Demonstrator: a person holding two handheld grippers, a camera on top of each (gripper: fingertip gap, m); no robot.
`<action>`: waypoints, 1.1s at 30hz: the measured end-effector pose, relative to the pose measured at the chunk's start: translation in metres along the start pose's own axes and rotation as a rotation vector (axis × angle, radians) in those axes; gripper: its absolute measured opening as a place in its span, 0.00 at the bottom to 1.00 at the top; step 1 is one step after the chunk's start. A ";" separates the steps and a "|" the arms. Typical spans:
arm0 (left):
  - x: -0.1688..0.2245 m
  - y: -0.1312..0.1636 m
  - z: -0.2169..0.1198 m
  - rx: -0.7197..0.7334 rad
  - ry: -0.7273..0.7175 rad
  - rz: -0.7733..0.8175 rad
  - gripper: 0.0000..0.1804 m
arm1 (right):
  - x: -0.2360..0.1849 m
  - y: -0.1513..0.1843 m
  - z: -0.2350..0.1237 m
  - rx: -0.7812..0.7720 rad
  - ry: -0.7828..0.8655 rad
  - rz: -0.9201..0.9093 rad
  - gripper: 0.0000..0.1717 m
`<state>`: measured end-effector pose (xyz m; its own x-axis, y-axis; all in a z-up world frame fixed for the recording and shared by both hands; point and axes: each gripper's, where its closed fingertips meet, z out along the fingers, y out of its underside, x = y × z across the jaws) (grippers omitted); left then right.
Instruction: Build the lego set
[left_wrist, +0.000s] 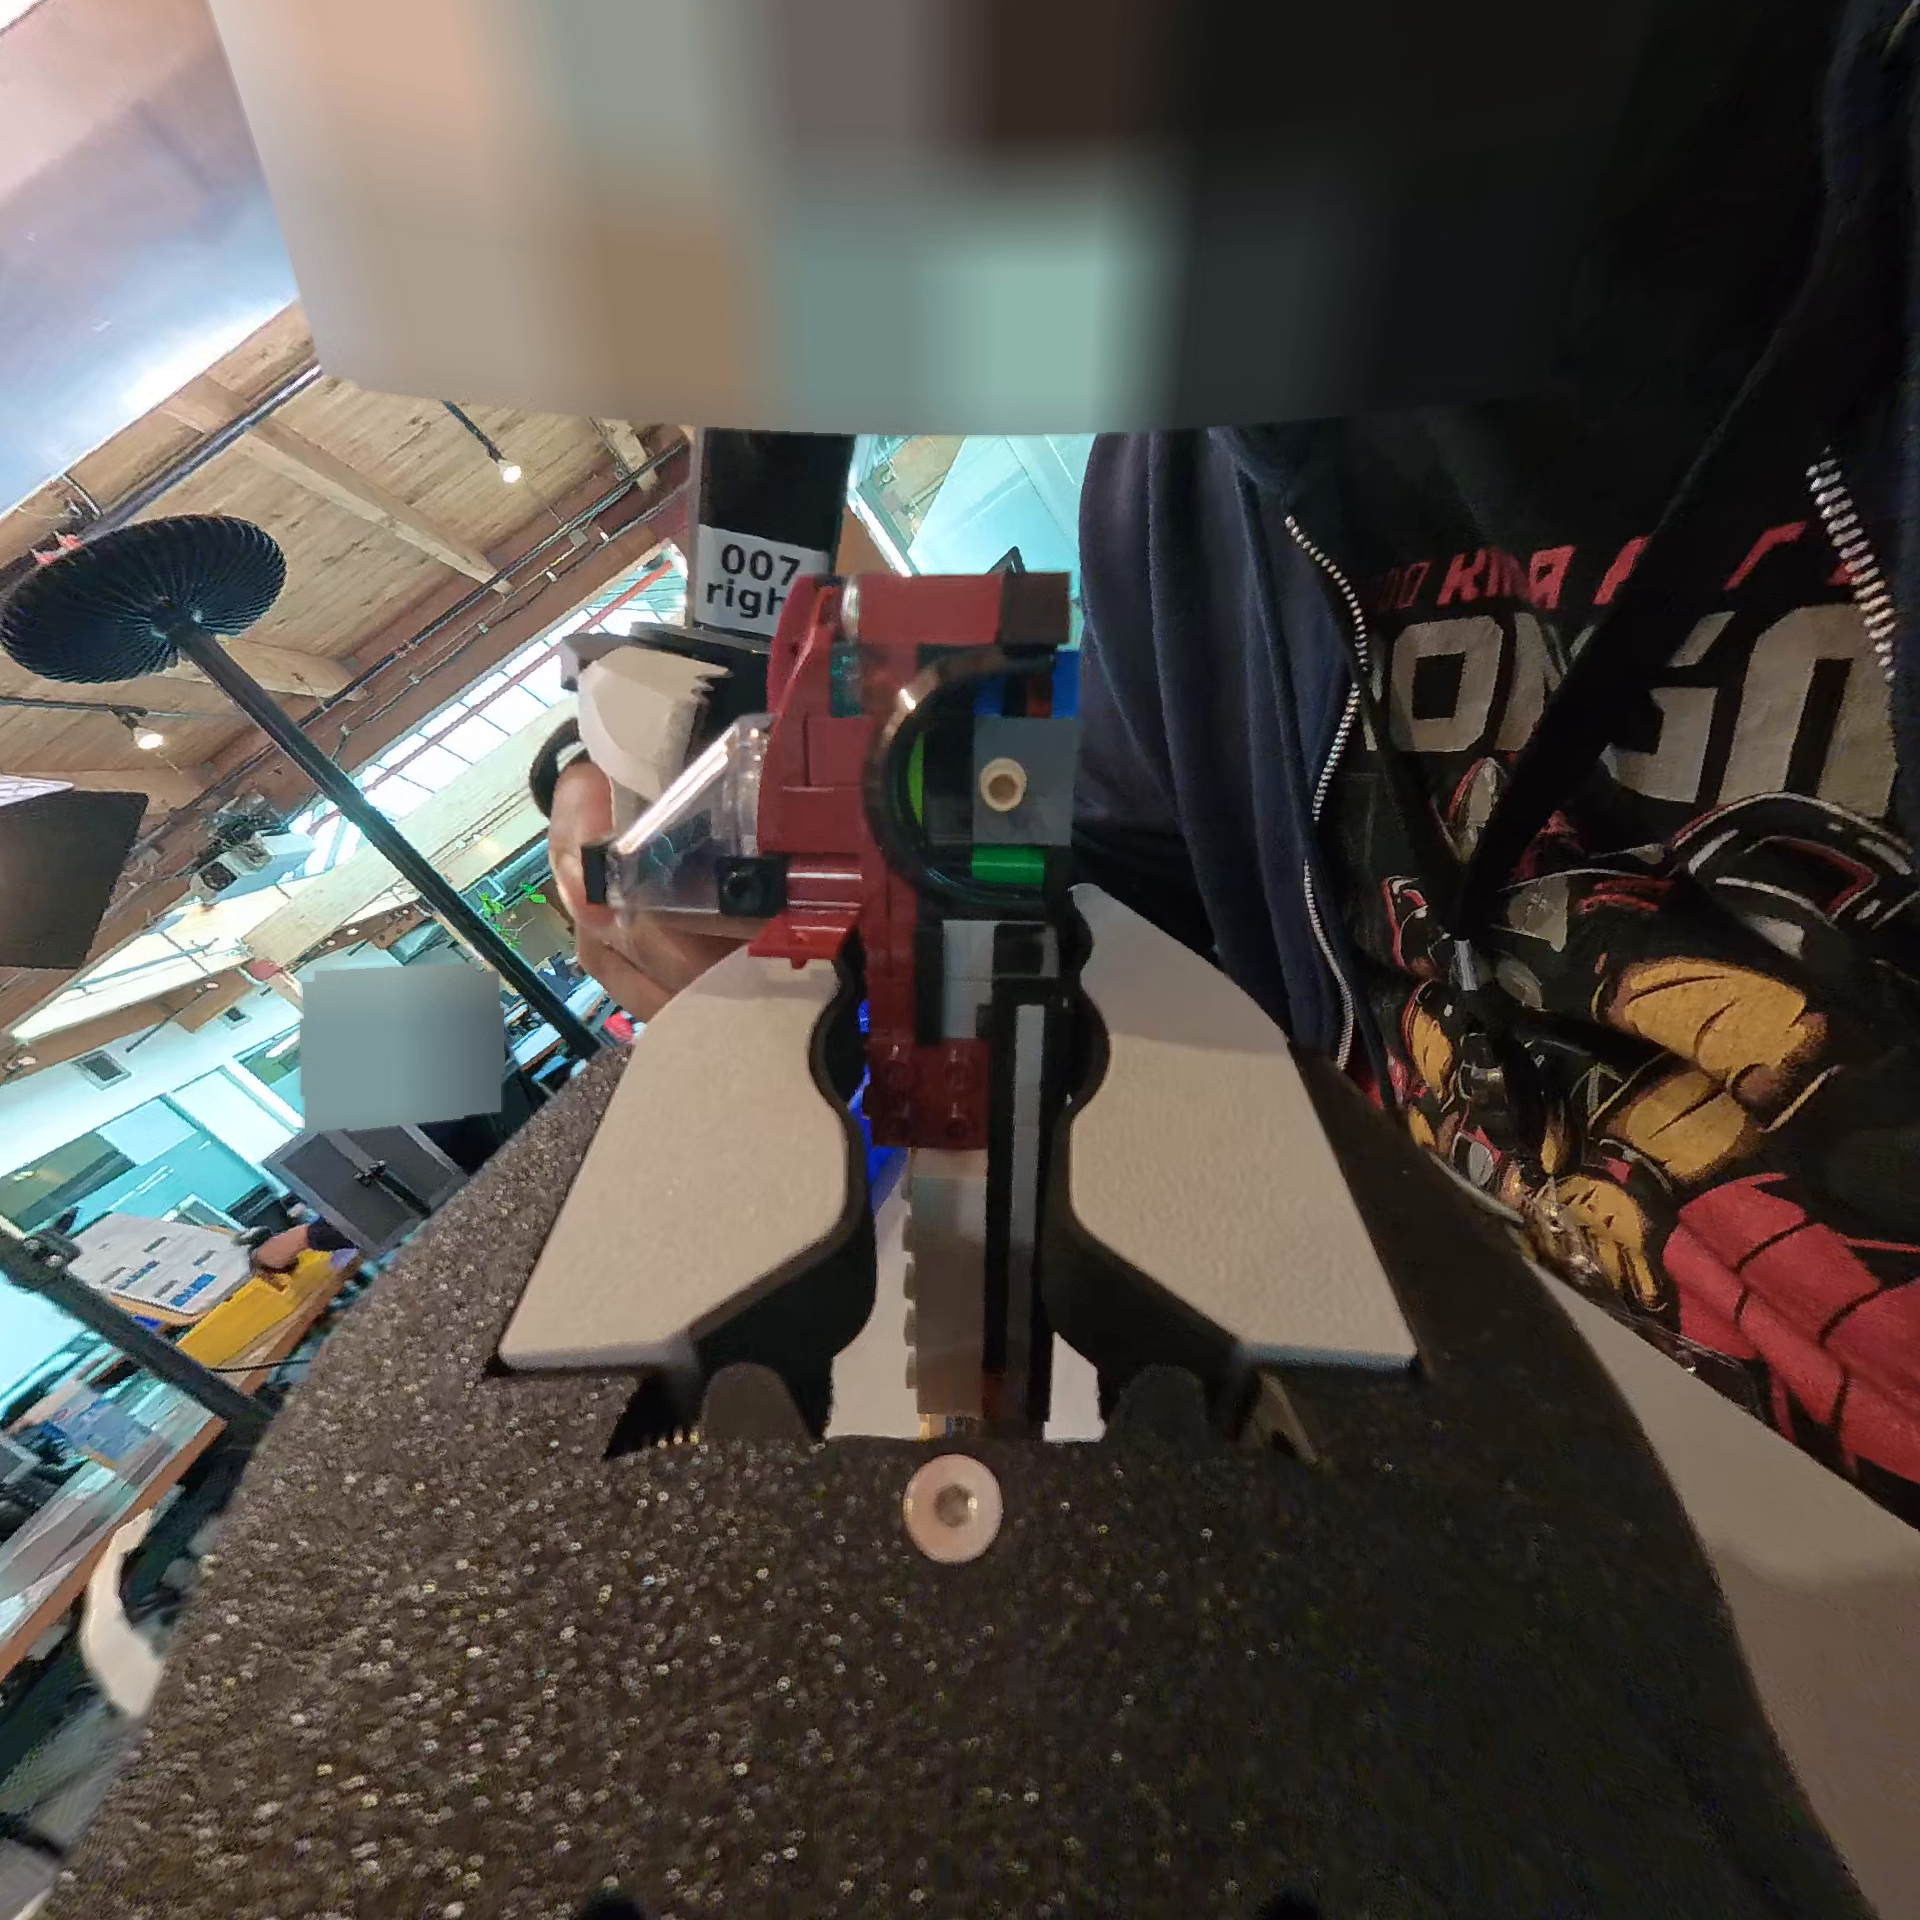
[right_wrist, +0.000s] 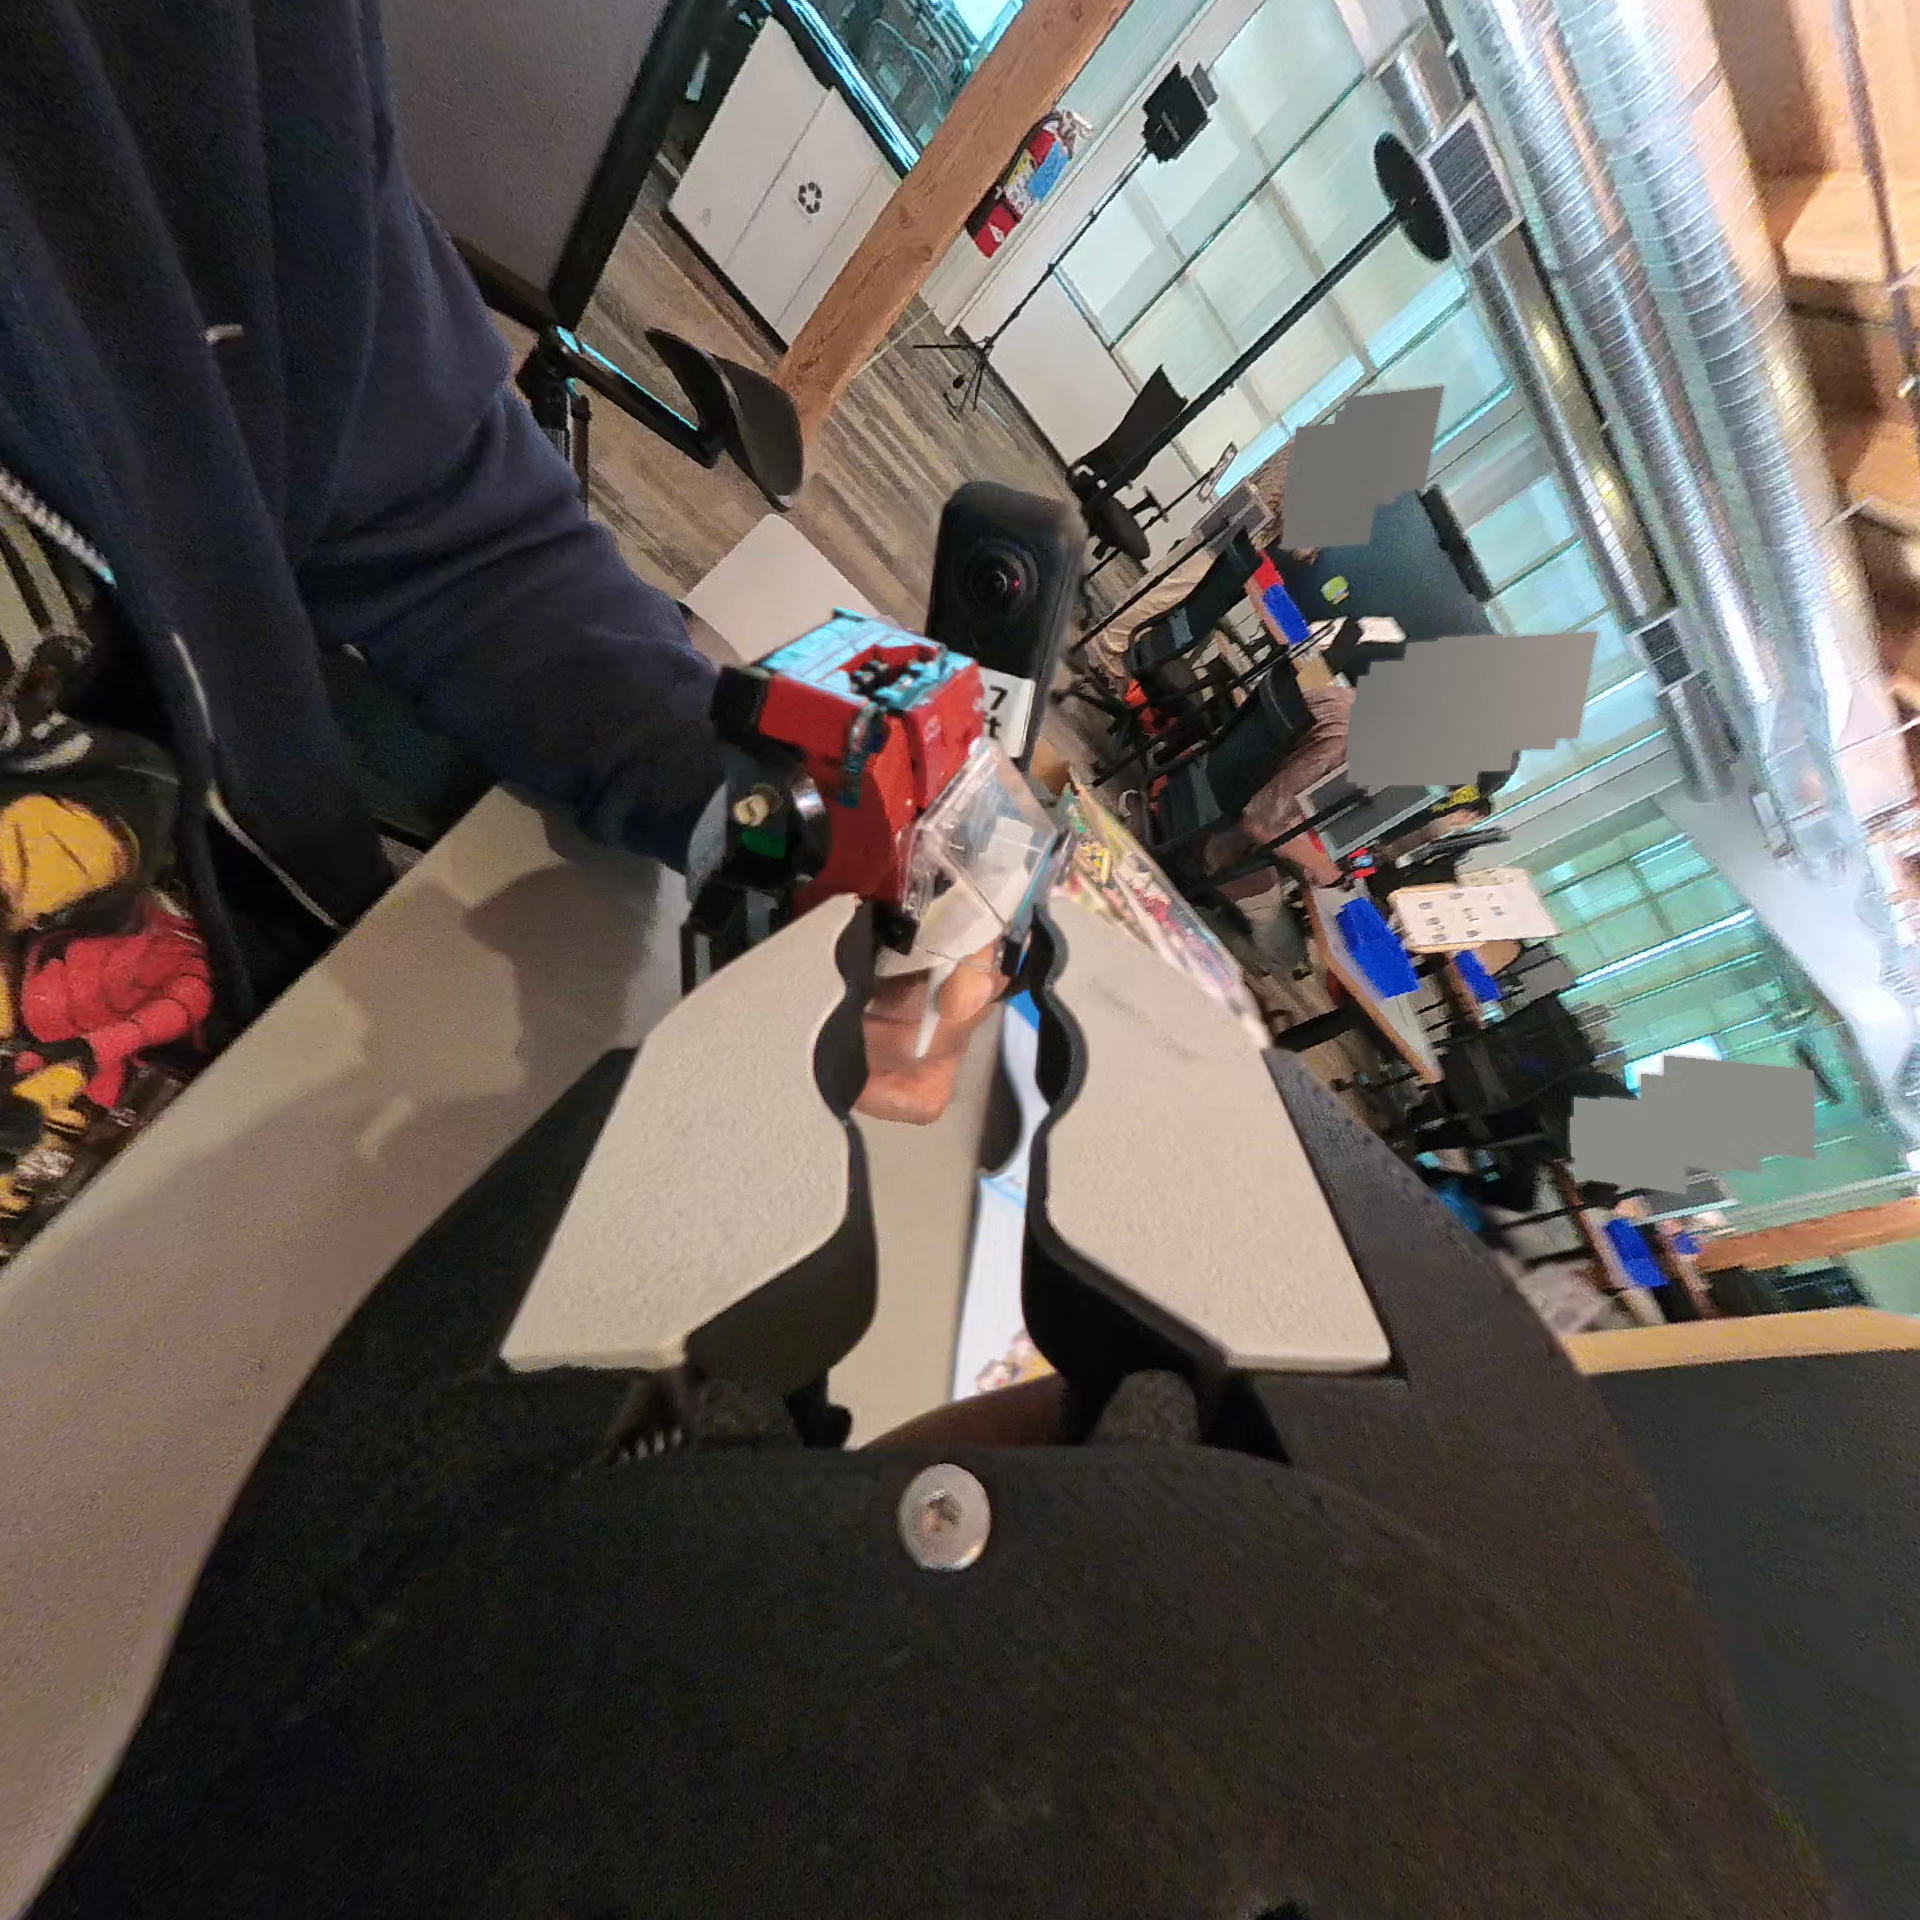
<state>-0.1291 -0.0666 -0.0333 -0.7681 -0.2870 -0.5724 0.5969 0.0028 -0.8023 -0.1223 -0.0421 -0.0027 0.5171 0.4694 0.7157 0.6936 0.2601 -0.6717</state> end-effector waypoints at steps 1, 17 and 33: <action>0.001 -0.001 -0.001 0.016 0.006 -0.020 0.19 | 0.001 -0.001 -0.002 0.004 0.017 -0.035 0.17; -0.018 -0.038 -0.027 0.739 0.231 -0.673 0.19 | 0.030 -0.004 0.002 0.091 0.102 -0.049 0.20; -0.016 -0.027 -0.020 0.740 0.258 -0.777 0.19 | 0.014 0.001 0.009 0.034 0.100 -0.261 0.07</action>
<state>-0.1370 -0.0429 -0.0059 -0.9680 0.2472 -0.0436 -0.1445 -0.6908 -0.7085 -0.1191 -0.0278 0.0048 0.3718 0.2976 0.8793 0.7931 0.3904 -0.4675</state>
